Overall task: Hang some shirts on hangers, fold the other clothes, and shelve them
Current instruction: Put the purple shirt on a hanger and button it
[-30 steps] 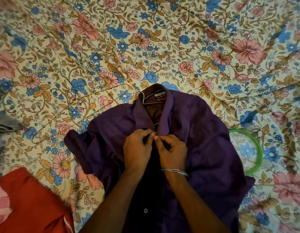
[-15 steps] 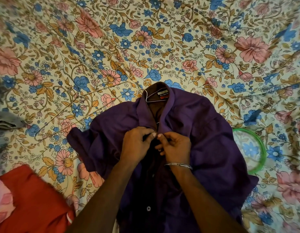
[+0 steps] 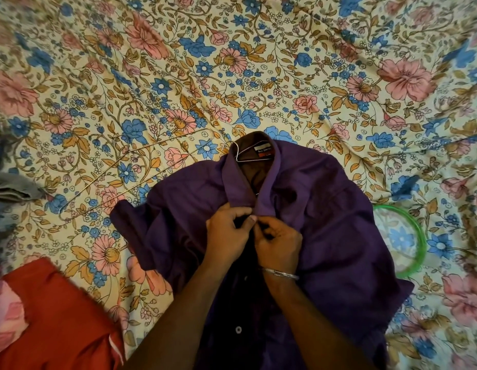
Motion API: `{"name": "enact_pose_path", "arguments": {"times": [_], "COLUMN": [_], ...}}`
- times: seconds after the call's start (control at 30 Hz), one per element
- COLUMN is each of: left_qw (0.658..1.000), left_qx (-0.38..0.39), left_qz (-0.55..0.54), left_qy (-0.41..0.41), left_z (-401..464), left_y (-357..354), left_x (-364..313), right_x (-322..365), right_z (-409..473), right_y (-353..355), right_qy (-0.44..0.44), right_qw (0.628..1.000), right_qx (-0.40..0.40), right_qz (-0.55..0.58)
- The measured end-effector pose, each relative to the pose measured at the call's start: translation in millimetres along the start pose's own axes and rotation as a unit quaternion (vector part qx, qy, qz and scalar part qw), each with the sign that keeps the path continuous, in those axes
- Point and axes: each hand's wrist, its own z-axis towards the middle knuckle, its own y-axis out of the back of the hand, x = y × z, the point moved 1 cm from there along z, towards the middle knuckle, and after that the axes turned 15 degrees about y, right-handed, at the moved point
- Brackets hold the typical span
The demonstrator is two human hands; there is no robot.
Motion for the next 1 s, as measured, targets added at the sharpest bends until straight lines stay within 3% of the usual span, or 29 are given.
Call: {"name": "enact_pose_path", "arguments": {"times": [0.2, 0.37, 0.53, 0.83, 1.0], "left_qw": [0.998, 0.994, 0.990, 0.992, 0.992], "left_qx": [-0.051, -0.068, -0.085, -0.122, -0.114], "left_qz": [0.017, -0.072, -0.083, 0.034, 0.048], "left_qy": [-0.011, 0.035, 0.071, 0.004, 0.001], "left_z": [-4, -4, 2, 0, -7], "left_y": [-4, 3, -8, -21, -18], "left_x": [-6, -6, -15, -23, -18], "right_x": [3, 15, 10, -2, 1], "right_z": [11, 20, 20, 15, 15], "right_y": [3, 2, -2, 1, -4], "right_qy": [-0.116, -0.220, -0.248, -0.228, -0.234], "right_qw": [0.987, 0.961, 0.945, 0.954, 0.943], "right_qx": [-0.023, -0.045, -0.112, -0.083, -0.160], "right_qz": [0.108, 0.160, 0.180, 0.178, 0.176]}}
